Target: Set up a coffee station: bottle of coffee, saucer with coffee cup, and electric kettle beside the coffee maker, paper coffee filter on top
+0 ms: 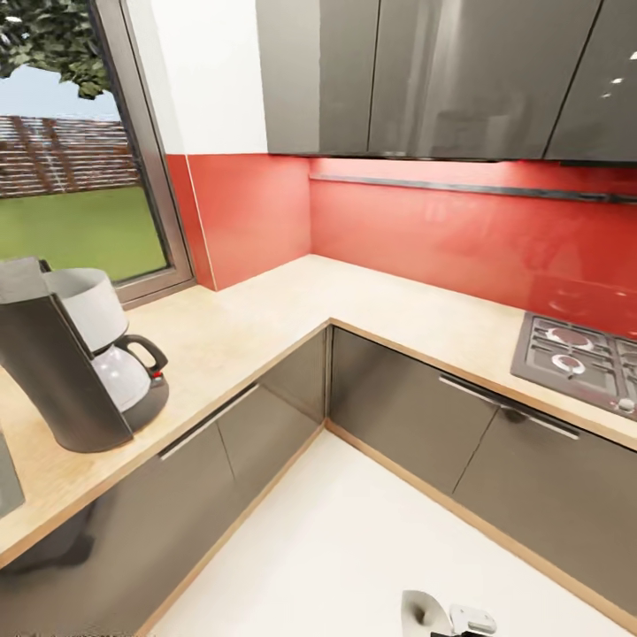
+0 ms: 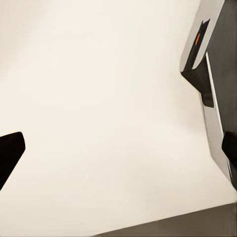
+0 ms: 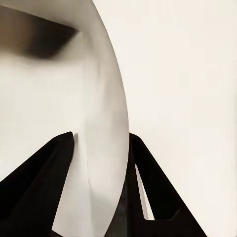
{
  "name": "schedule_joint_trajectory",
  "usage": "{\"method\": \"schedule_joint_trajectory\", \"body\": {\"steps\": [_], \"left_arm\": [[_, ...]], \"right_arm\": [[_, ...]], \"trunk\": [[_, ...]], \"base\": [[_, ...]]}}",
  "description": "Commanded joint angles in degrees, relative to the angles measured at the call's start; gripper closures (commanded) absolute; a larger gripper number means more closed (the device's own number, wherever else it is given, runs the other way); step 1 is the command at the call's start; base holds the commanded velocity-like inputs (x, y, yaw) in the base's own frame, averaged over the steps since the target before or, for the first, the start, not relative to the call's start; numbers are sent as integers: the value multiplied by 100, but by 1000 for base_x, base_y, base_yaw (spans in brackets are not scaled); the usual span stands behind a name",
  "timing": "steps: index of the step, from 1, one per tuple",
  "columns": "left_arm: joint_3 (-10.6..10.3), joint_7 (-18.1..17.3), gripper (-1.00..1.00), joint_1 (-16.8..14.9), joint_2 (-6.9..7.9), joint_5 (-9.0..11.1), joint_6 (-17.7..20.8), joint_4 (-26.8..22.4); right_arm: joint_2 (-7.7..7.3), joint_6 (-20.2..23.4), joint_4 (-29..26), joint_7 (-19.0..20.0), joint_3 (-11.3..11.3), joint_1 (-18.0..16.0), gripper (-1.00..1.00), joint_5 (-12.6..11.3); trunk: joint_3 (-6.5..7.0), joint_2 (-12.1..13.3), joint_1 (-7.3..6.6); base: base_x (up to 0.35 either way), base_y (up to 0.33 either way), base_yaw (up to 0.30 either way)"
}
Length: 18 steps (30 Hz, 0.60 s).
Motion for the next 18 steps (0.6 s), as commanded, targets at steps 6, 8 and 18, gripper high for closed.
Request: {"method": "schedule_joint_trajectory", "body": {"steps": [6, 8, 18], "left_arm": [[2, -2, -100, -3, -1, 55, -26, 4], [2, -2, -100, -3, -1, 55, -26, 4], [3, -2, -100, -1, -1, 63, -35, 4]], "right_arm": [[0, 25, -13, -12, -24, 1, 100, -39], [0, 25, -13, -12, -24, 1, 100, -39], [0, 25, -15, -12, -24, 1, 100, -39]], "trunk": [[31, -5, 2], [43, -5, 2], [105, -5, 2]], "base": [[37, -95, 223], [2, -7, 223], [0, -1, 217]]}}
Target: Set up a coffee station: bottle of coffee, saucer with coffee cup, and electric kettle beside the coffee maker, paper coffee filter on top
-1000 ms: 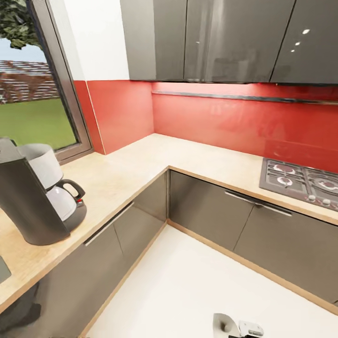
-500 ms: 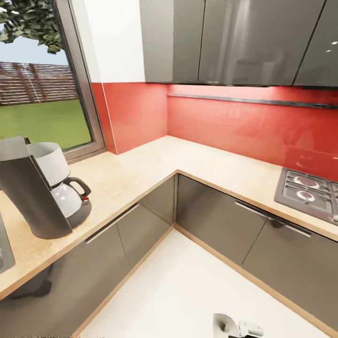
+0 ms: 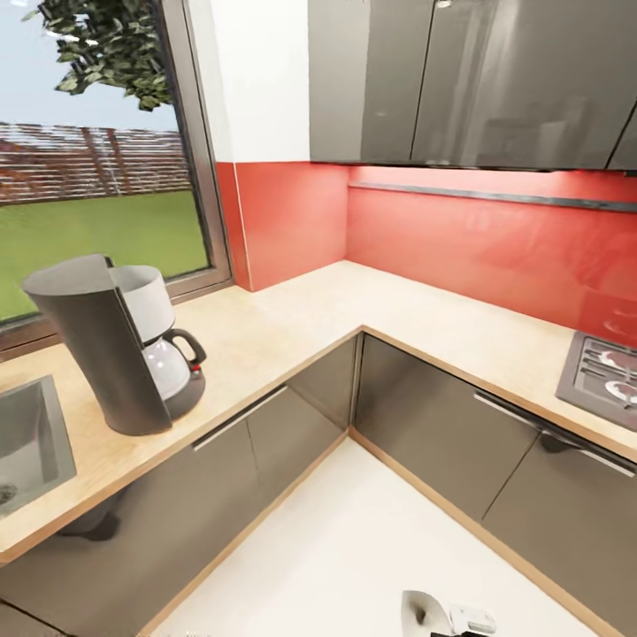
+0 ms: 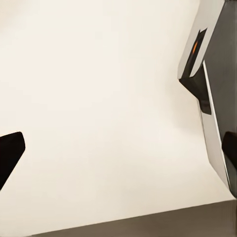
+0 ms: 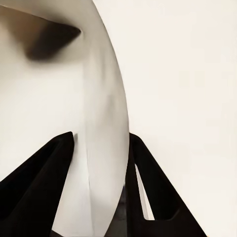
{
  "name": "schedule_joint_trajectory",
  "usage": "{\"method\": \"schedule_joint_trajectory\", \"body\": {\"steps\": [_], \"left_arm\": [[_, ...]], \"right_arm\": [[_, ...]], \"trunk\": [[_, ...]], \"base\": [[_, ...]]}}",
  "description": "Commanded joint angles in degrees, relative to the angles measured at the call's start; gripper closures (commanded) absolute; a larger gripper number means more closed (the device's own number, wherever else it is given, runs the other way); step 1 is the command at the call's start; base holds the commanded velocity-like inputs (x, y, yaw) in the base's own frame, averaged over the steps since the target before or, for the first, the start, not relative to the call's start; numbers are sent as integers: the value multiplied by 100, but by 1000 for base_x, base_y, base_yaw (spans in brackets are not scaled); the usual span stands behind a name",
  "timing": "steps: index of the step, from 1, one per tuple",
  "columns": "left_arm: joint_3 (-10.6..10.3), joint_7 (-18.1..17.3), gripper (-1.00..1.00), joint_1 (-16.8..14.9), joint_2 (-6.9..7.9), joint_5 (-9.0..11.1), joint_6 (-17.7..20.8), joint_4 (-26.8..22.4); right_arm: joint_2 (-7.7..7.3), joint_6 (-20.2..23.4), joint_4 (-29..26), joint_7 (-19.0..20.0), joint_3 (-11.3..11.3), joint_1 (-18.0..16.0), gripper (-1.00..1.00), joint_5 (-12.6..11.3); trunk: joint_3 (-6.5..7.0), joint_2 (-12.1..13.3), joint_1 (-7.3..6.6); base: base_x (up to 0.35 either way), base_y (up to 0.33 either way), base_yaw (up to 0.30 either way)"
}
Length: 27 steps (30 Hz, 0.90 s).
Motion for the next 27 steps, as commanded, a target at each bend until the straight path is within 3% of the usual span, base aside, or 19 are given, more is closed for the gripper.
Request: {"method": "schedule_joint_trajectory", "body": {"steps": [1, 8, 27], "left_arm": [[3, -4, -100, -3, 0, 51, -24, 6], [-12, -4, -100, 1, -8, 51, -33, -1], [-15, -4, -100, 4, -9, 51, -30, -2]], "right_arm": [[1, 25, -14, -14, -23, 0, 100, -40], [1, 25, -10, -14, -23, 0, 100, -40], [1, 25, -10, -14, -23, 0, 100, -40]], "trunk": [[1, -5, 1], [50, -5, 1], [185, -5, 1]], "base": [[0, 0, 192], [0, -51, 176], [-8, -252, 180]]}}
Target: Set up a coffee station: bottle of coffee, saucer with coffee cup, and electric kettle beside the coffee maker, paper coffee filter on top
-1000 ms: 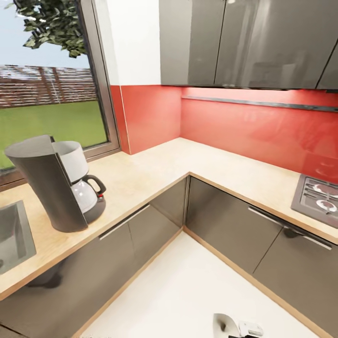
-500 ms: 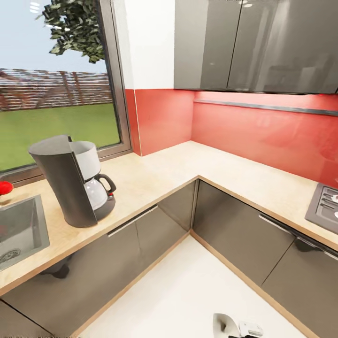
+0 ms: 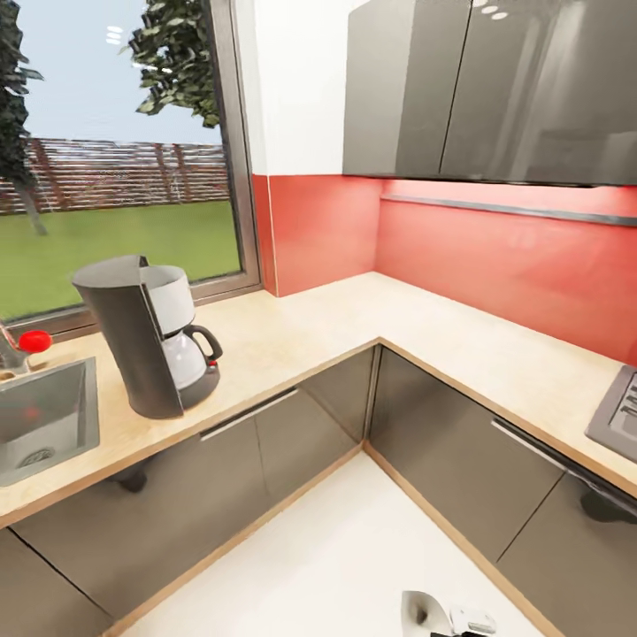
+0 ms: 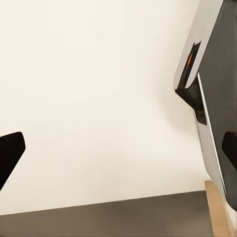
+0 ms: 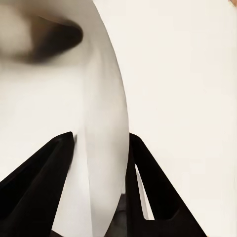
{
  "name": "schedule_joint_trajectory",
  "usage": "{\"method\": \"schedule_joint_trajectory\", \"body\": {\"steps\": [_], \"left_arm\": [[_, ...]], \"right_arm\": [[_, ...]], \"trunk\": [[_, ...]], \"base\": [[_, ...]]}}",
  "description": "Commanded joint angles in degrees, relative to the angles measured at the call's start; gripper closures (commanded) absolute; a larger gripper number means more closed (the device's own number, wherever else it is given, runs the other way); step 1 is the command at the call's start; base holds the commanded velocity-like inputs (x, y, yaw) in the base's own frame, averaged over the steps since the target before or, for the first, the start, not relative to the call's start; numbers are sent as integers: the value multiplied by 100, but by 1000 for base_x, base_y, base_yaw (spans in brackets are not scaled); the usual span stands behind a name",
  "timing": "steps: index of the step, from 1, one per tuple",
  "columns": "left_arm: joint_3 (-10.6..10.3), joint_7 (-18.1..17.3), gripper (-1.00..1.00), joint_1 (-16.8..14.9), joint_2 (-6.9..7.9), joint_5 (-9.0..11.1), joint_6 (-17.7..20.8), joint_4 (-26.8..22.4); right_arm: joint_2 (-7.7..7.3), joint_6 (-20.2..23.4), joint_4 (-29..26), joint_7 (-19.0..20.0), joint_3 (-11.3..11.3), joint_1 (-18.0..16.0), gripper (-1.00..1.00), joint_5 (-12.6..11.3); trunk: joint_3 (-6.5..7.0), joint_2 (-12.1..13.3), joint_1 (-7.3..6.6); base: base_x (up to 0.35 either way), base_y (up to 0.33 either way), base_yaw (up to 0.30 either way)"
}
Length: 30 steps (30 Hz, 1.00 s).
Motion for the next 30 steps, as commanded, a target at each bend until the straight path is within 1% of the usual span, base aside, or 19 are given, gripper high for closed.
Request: {"method": "schedule_joint_trajectory", "body": {"steps": [1, 9, 27, 30], "left_arm": [[3, -3, -100, -4, 0, 51, -22, 5], [5, -3, -100, -2, 0, 53, -22, 5], [11, -3, -100, -2, 0, 68, -26, 5], [12, -3, -100, -2, 0, 68, -26, 5]], "right_arm": [[2, 25, -13, -13, -24, 0, 100, -40], [9, 25, -13, -13, -24, 0, 100, -40], [26, 34, -13, -13, -15, 0, 100, -21], [40, 42, -13, -14, -14, 7, 100, 81]], "trunk": [[0, -6, 1], [27, -6, 1], [30, -6, 1], [30, -6, 1]], "base": [[-83, -81, 210], [-38, -17, 256], [-1, 0, 282], [0, 0, 283]]}}
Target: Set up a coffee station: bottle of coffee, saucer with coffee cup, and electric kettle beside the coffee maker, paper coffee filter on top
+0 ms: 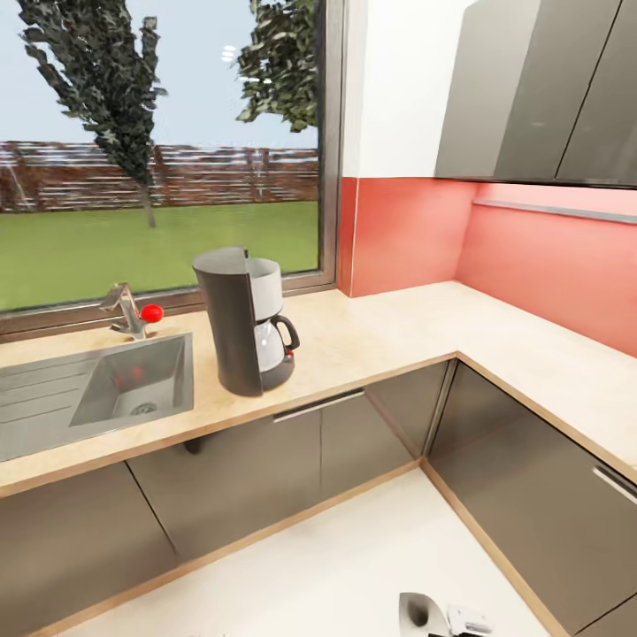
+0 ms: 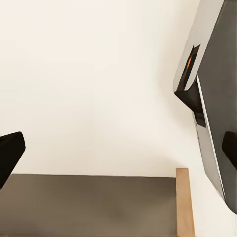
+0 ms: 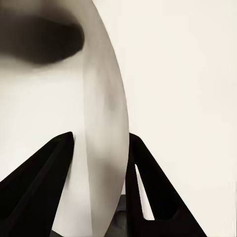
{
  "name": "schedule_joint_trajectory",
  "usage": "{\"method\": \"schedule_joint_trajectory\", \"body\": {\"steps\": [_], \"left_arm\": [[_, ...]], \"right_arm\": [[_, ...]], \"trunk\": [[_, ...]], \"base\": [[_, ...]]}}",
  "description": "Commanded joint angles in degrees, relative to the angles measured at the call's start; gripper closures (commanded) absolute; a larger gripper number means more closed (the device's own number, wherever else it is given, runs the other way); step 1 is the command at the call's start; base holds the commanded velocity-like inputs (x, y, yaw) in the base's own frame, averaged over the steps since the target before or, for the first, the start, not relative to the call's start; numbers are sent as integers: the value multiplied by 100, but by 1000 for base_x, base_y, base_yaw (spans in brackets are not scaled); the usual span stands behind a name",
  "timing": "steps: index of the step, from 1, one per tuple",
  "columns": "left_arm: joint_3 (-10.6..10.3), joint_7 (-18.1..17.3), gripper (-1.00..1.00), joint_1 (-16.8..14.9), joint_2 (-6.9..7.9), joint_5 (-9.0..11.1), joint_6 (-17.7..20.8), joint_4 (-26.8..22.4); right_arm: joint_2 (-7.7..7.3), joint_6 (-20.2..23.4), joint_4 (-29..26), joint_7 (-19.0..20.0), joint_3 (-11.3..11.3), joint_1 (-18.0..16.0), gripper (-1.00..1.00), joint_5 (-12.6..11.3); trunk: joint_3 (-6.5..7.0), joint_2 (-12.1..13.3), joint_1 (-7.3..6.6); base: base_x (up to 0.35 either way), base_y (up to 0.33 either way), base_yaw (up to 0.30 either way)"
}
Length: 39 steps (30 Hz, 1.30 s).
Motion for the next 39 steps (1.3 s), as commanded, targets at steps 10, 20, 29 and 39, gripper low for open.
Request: {"method": "schedule_joint_trajectory", "body": {"steps": [10, 20, 29, 39], "left_arm": [[11, -4, -100, -2, 0, 53, -25, 6], [-22, -8, -100, -6, -128, 44, -26, -153], [-24, -8, -100, -16, -133, 52, -33, -161], [-10, -4, -100, -15, -132, 53, -33, -161]], "right_arm": [[14, 13, -13, -19, -31, 11, 100, 186], [14, -90, -47, -32, -39, 11, 100, 143], [82, -87, -49, -14, -32, 11, 100, 152], [352, -127, -447, -17, -38, 11, 100, 150]], "trunk": [[-7, -6, 1], [-7, -6, 1], [-7, -6, 1], [-20, -6, 1]], "base": [[0, 0, 282], [18, -21, 277], [139, -218, 285], [39, -96, 85]]}}
